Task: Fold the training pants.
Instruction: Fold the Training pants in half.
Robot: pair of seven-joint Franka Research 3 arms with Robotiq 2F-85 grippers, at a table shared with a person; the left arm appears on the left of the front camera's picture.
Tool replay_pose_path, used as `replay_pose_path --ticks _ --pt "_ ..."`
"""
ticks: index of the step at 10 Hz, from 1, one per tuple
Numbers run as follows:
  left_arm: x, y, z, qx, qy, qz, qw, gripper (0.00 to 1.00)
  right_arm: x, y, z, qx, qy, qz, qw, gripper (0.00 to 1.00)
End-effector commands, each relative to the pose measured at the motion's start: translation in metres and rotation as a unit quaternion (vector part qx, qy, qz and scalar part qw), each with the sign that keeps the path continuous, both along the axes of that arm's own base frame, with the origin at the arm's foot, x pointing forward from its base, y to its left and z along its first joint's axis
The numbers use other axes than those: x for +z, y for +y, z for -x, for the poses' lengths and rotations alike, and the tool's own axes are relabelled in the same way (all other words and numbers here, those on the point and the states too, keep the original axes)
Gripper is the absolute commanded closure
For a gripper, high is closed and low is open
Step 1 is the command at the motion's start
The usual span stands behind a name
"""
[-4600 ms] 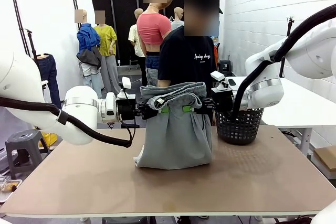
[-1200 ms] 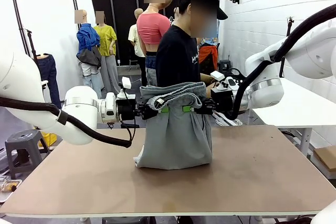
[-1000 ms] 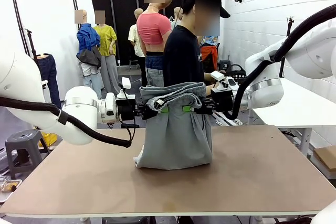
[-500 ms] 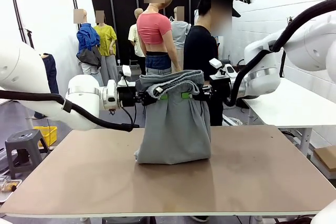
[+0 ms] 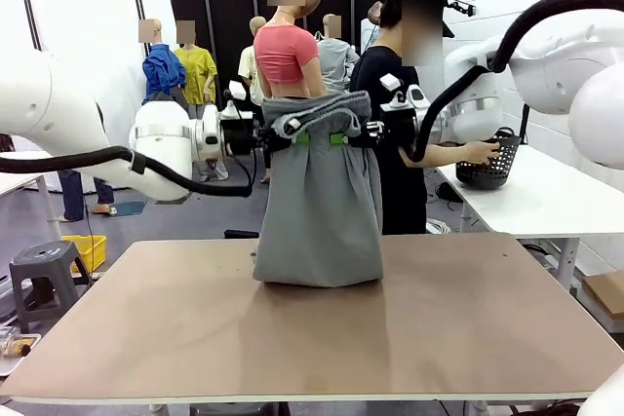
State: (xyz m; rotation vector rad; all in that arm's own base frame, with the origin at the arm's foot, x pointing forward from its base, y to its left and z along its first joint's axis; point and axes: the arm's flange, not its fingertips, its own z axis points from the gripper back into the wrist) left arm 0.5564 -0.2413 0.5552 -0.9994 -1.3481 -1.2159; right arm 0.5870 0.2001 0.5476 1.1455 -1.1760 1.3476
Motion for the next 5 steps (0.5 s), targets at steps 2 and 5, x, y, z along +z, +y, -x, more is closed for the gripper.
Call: replay_pose_path --ticks 2,5 --pt "0.054 -0.021 -0.048 0.011 -0.053 0.002 0.999 1.00 0.031 0.020 -0.048 -0.022 -0.035 0.016 0.999 1.00" --pt "0.072 -0.026 -0.076 0.030 -0.083 0.015 0.996 1.00 0.050 0.016 -0.078 -0.037 -0.072 0.017 0.997 1.00"
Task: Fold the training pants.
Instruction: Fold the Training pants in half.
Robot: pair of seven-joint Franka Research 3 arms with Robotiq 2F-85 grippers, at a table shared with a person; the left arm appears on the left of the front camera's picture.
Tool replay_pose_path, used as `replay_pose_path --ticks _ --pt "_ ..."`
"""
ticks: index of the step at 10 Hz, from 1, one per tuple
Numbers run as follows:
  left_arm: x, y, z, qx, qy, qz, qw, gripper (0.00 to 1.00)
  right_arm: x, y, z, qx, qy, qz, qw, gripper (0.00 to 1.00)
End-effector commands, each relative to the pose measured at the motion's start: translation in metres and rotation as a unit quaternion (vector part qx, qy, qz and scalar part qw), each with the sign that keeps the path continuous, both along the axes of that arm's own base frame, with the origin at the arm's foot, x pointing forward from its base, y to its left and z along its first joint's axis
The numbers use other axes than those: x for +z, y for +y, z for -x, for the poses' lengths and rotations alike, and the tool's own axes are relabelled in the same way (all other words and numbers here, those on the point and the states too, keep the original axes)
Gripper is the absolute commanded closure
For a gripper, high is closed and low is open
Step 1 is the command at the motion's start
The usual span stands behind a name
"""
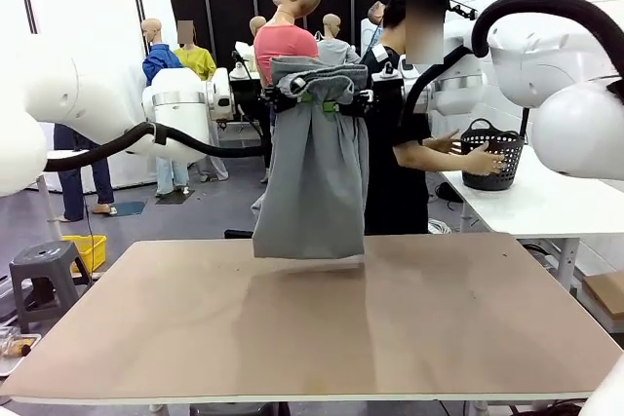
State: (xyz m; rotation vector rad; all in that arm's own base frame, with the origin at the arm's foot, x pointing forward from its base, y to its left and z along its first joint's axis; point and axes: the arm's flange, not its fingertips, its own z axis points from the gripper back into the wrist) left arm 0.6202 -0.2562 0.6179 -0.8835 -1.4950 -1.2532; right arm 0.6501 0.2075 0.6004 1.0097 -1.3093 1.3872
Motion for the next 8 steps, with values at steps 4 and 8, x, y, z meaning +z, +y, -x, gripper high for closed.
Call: replay_pose_path --ticks 4,8 --pt "-0.028 0.008 -0.014 -0.028 0.019 0.016 0.999 1.00 -0.057 -0.008 0.000 0.031 0.022 0.029 0.999 1.00" --pt "-0.089 0.032 0.038 -0.068 0.099 0.011 0.993 1.00 -0.095 -0.028 0.053 0.080 0.089 0.019 0.993 1.00"
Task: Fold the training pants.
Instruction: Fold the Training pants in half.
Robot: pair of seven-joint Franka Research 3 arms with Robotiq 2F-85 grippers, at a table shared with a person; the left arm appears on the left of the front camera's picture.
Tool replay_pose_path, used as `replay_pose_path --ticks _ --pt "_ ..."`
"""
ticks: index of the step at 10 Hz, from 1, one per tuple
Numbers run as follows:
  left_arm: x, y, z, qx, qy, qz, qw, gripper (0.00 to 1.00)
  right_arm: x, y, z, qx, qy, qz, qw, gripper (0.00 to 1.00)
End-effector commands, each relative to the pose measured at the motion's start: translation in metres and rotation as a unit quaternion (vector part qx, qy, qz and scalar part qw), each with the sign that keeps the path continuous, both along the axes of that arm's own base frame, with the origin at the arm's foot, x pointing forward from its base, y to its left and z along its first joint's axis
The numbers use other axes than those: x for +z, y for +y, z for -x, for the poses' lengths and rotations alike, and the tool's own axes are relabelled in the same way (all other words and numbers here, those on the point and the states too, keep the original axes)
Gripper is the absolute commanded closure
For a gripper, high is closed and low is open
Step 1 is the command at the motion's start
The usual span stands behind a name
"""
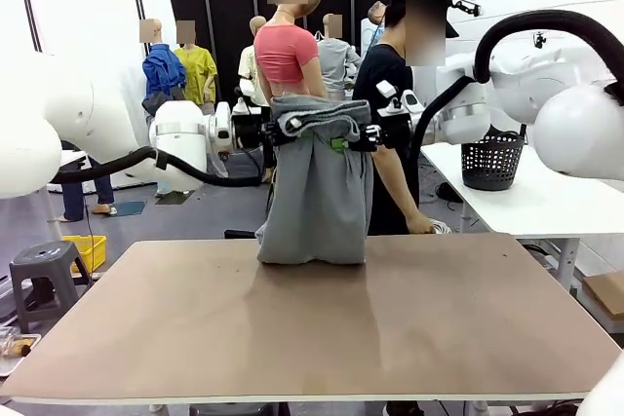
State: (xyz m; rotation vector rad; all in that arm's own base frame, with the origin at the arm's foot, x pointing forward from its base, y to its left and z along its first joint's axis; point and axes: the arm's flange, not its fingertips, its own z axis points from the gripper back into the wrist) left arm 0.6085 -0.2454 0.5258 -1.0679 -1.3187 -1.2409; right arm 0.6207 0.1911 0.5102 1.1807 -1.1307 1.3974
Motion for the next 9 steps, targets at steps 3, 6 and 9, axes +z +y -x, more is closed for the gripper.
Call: replay_pose_path --ticks 3,6,9 --pt "-0.047 0.042 0.080 -0.059 0.083 -0.006 0.995 1.00 -0.050 -0.027 0.067 0.039 0.128 -0.003 0.991 1.00" --pt "-0.091 0.049 0.128 -0.102 0.171 0.014 0.980 1.00 -0.100 -0.041 0.114 0.038 0.226 0.020 0.973 1.00" --pt "-0.130 0.056 0.169 -0.103 0.281 0.029 0.954 1.00 -0.134 -0.050 0.153 0.055 0.331 0.065 0.940 1.00"
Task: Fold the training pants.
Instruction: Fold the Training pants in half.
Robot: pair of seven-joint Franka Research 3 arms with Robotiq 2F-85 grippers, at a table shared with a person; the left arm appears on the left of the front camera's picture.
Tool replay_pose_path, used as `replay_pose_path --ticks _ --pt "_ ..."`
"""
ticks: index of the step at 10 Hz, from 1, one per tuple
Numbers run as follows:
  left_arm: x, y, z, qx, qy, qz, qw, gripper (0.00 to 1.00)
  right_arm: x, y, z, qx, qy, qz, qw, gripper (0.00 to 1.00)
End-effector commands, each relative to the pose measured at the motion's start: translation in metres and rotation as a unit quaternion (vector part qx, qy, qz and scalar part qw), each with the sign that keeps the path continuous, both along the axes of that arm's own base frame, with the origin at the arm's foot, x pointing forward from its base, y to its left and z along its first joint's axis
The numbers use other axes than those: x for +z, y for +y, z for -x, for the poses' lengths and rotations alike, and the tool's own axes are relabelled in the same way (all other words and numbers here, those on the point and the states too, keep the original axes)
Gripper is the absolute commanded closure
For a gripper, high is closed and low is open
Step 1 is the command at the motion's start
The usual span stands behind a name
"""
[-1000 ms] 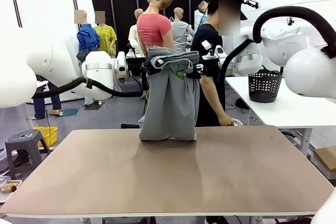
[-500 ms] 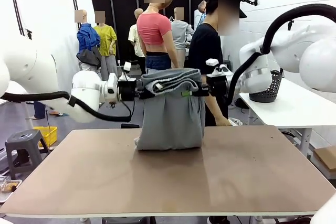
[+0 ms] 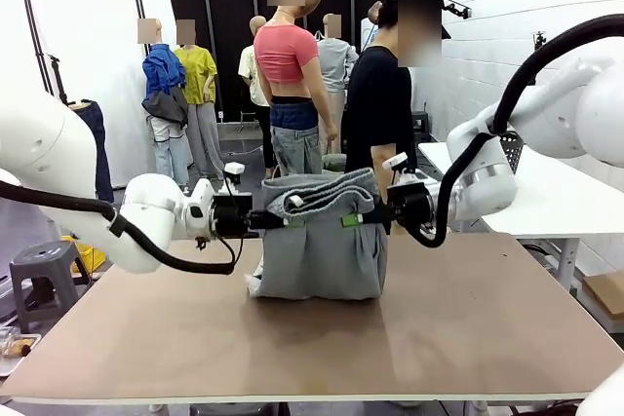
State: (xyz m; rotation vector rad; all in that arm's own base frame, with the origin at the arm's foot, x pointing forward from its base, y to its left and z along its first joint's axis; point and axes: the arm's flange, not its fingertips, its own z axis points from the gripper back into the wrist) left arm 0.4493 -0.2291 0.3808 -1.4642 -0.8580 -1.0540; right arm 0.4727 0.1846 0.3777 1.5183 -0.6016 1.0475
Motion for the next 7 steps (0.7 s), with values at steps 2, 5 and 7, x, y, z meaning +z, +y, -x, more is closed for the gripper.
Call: replay_pose_path --ticks 2,5,7 --pt "0.000 0.048 0.008 0.045 0.098 -0.017 0.994 1.00 -0.020 -0.043 0.002 -0.024 0.074 0.063 0.995 1.00" --pt "-0.015 0.042 -0.027 0.103 0.154 -0.042 0.982 1.00 -0.033 -0.046 -0.033 -0.079 0.102 0.075 0.989 1.00" --pt "-0.030 0.050 -0.045 0.140 0.193 -0.061 0.969 1.00 -0.049 -0.050 -0.050 -0.084 0.141 0.075 0.984 1.00"
